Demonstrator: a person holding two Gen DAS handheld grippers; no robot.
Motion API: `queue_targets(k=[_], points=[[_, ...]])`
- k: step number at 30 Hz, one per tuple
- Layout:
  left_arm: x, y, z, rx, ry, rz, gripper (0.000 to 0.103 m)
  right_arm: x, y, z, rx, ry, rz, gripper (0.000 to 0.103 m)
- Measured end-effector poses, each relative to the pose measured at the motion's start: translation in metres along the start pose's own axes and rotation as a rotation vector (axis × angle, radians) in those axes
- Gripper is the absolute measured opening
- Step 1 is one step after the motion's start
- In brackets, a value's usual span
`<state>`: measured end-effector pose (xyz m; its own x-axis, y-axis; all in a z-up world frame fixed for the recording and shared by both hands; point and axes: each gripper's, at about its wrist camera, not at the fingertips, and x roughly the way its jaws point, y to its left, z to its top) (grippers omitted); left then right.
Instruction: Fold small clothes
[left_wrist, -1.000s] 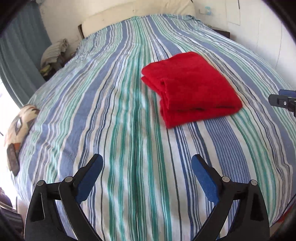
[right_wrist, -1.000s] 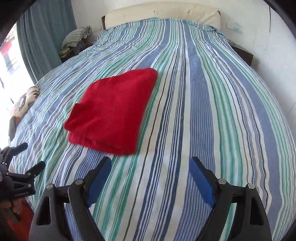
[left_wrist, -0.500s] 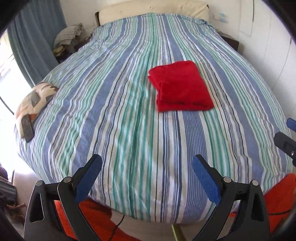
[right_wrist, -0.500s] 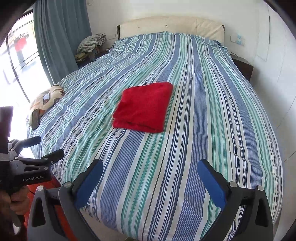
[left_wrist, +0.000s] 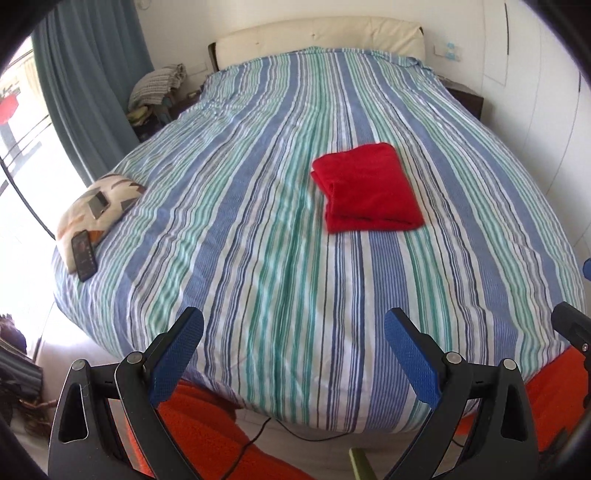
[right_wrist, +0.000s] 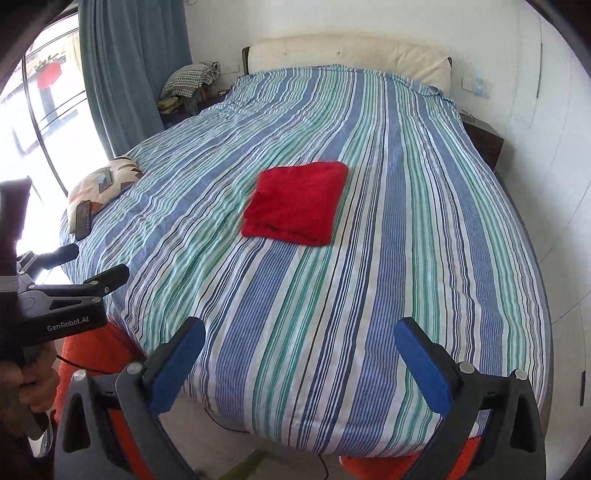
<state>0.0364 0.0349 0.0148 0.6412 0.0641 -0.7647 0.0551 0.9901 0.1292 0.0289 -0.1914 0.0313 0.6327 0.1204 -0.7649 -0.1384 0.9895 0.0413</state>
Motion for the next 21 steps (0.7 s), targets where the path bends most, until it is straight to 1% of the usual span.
queue_targets(k=[6, 11, 15, 21], points=[[-0.014, -0.003, 0.000, 0.002, -0.010, -0.032, 0.099, -0.017, 0.009, 0.004, -0.026, -0.023, -0.011, 0.101], [-0.019, -0.007, 0.001, 0.012, -0.009, -0.038, 0.099, -0.028, 0.013, 0.007, -0.032, -0.031, -0.033, 0.101], [-0.018, -0.007, 0.001, 0.010, -0.005, -0.035, 0.099, -0.028, 0.012, 0.008, -0.027, -0.031, -0.051, 0.101], [-0.015, -0.006, 0.003, 0.001, 0.004, -0.038, 0.099, -0.024, 0.012, 0.009, -0.014, -0.019, -0.051, 0.101]])
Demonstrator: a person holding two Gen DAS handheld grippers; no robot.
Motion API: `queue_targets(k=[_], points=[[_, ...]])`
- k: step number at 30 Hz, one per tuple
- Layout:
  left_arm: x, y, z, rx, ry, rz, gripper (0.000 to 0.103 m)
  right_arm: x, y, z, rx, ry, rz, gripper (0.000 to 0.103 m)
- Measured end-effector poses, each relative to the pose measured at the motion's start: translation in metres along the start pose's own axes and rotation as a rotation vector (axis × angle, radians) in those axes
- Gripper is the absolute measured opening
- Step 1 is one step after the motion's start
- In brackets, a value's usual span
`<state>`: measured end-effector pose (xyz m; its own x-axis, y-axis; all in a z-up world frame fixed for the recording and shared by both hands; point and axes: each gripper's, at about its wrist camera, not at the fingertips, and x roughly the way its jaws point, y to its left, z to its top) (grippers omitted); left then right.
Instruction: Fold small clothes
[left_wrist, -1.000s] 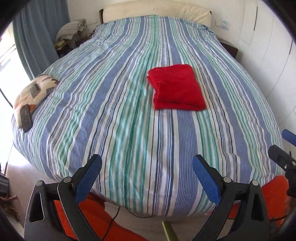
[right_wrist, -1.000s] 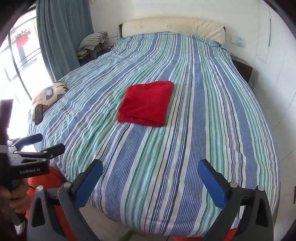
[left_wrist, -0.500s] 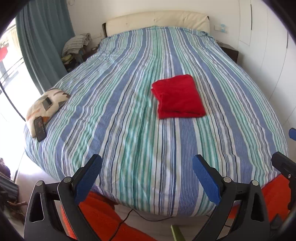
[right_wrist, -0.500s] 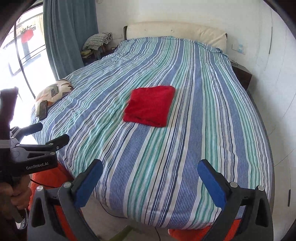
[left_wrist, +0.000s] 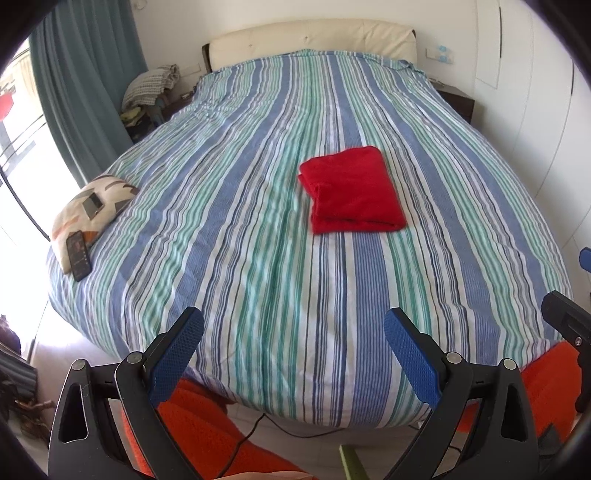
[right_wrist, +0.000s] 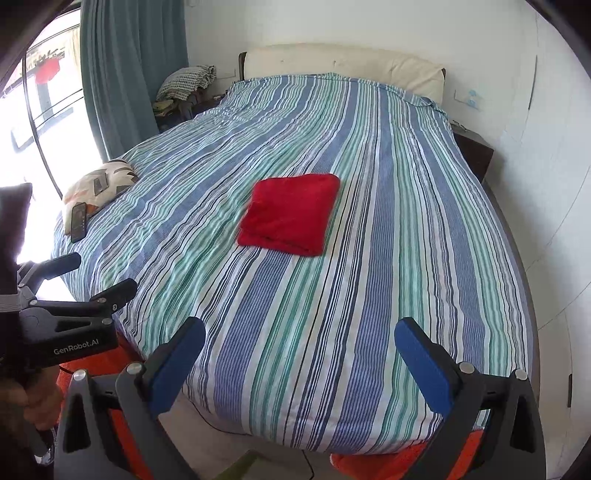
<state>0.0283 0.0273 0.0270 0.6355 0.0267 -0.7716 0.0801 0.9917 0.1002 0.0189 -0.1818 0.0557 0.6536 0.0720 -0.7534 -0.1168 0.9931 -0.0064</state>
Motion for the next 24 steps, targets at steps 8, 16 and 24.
queue_targets(k=[8, 16, 24], points=[[0.0029, -0.0004, 0.0021, -0.005, 0.008, -0.022, 0.099, -0.0033, 0.0051, 0.0005, -0.017, -0.002, 0.002, 0.101], [0.0052, -0.0005, 0.0014, -0.004, 0.008, -0.019, 0.099, -0.0027, 0.0079, 0.0000, -0.029, 0.002, 0.000, 0.101], [0.0048, 0.0016, 0.0022, 0.001, 0.006, -0.017, 0.099, 0.0011, 0.0076, -0.0023, -0.029, 0.015, 0.001, 0.101]])
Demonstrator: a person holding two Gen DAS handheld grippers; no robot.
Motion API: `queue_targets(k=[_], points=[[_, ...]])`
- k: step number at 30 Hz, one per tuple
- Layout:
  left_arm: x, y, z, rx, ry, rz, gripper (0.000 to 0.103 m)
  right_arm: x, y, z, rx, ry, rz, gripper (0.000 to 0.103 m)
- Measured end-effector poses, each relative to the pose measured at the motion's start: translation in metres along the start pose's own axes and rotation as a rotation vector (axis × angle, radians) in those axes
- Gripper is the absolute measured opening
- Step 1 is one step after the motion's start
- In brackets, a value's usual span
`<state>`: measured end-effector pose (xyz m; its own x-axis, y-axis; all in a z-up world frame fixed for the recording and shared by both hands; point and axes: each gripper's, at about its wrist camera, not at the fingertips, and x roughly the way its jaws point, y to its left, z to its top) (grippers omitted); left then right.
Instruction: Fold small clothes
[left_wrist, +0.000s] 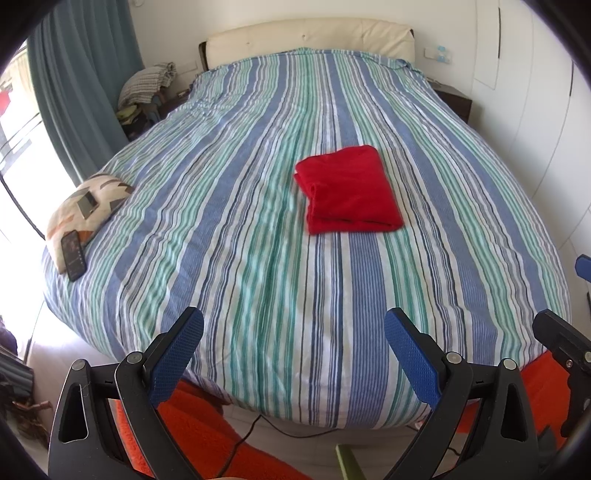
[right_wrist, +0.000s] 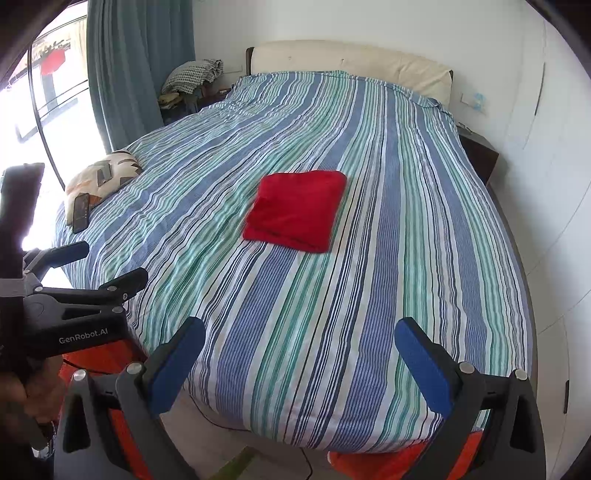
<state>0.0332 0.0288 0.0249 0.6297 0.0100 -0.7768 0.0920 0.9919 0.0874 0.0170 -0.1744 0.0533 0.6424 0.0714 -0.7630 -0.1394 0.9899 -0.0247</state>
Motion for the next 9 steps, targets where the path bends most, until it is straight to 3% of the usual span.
queue_targets(k=[9], points=[[-0.012, -0.006, -0.001, 0.007, -0.044, -0.006, 0.099, 0.000, -0.002, 0.001, 0.013, -0.009, 0.004, 0.101]])
